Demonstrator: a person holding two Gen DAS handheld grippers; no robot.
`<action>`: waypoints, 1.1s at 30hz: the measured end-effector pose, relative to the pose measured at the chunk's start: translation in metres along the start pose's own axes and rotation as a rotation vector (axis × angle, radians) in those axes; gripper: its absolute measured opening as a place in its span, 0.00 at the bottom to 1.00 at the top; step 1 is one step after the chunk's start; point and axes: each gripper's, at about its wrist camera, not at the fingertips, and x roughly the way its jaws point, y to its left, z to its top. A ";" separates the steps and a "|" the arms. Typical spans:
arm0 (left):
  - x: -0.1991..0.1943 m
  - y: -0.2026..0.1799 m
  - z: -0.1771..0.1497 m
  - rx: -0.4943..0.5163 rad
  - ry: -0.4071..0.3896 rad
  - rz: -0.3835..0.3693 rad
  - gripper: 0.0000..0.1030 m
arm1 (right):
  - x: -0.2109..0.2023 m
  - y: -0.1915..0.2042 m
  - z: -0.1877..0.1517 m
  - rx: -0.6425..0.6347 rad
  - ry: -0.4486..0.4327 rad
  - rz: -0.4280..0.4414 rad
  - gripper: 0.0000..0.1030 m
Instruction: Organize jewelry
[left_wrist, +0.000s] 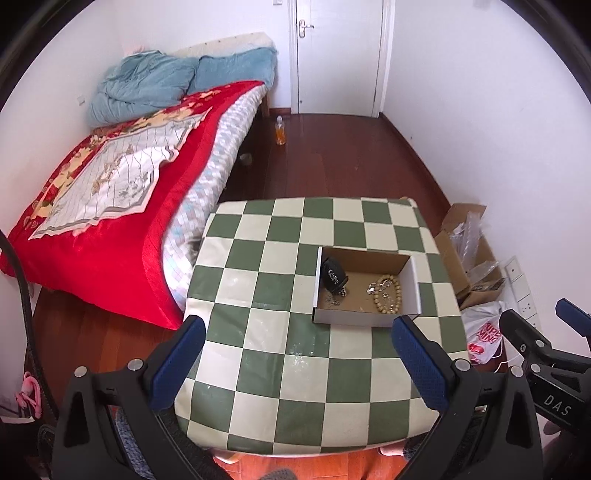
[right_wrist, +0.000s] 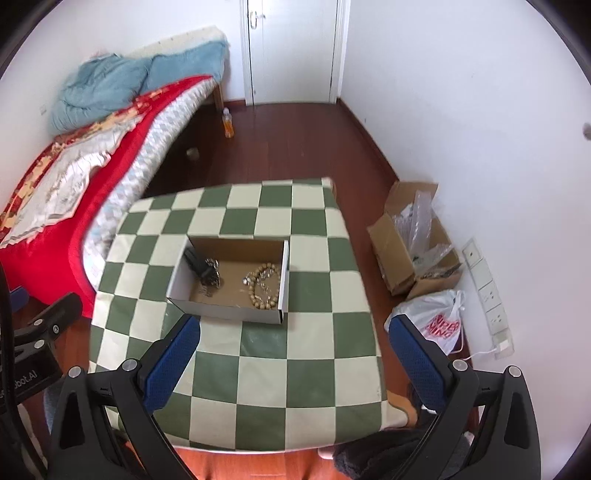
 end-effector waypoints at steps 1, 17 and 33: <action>-0.005 0.000 0.001 0.001 -0.004 0.001 1.00 | -0.008 -0.001 0.000 0.000 -0.010 0.003 1.00; -0.057 -0.002 0.011 -0.011 -0.018 -0.006 1.00 | -0.097 -0.006 0.011 0.002 -0.103 0.038 1.00; -0.038 -0.004 0.025 -0.036 0.015 0.026 1.00 | -0.077 -0.004 0.038 -0.023 -0.057 0.013 1.00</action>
